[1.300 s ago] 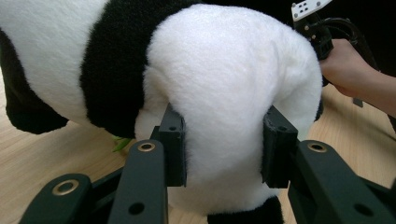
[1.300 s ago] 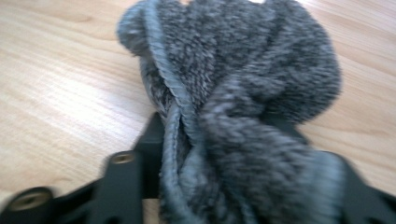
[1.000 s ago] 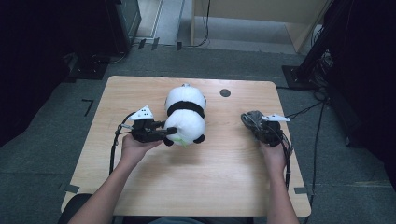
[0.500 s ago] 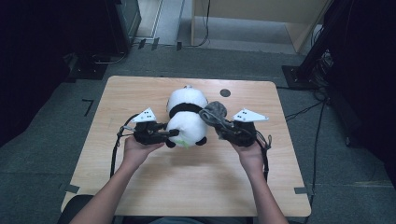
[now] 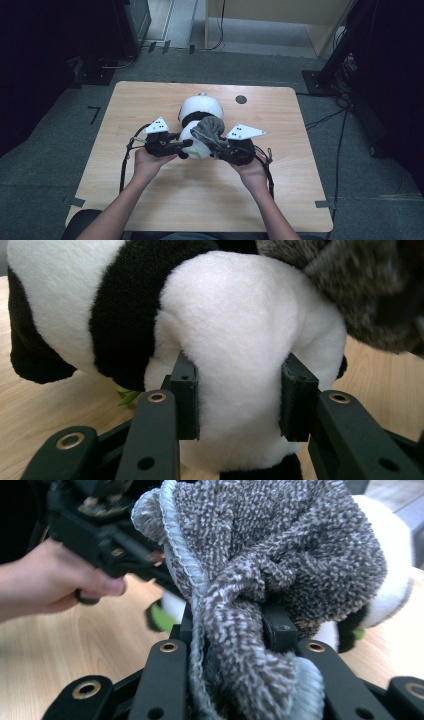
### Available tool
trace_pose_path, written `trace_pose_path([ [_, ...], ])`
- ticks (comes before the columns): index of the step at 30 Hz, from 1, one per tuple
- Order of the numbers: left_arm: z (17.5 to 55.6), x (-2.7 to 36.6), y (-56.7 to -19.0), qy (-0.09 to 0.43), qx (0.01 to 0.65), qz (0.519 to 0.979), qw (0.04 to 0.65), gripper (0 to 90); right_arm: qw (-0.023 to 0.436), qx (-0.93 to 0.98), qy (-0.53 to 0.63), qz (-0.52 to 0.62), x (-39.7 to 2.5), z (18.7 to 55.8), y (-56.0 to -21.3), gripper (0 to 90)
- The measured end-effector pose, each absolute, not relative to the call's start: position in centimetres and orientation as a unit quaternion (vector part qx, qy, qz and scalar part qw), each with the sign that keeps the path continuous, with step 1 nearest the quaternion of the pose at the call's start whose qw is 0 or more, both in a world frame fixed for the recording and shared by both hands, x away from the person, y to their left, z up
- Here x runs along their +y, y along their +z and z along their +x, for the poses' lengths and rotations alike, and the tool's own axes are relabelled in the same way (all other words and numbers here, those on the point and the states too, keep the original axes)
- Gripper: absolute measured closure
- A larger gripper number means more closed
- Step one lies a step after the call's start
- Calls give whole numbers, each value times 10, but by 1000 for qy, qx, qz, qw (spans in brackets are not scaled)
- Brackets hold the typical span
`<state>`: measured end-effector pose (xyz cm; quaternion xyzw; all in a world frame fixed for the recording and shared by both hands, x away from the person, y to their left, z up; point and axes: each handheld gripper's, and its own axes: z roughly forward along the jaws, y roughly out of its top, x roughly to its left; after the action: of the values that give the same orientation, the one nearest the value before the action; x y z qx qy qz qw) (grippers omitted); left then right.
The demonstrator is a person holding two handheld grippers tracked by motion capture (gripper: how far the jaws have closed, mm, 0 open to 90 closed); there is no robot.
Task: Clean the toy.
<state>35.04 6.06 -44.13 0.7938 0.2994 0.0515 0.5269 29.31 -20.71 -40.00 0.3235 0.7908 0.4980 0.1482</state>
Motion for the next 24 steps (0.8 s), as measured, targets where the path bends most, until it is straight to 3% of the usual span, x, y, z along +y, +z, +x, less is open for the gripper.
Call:
trace_pose_path([
  [8, 352, 65, -440, 57, 316, 788, 526, 609, 109, 829, 473, 277, -185, 288, -415, 706],
  [24, 356, 74, -436, 57, 328, 774, 539, 610, 89, 872, 396, 274, -165, 298, -468, 707],
])
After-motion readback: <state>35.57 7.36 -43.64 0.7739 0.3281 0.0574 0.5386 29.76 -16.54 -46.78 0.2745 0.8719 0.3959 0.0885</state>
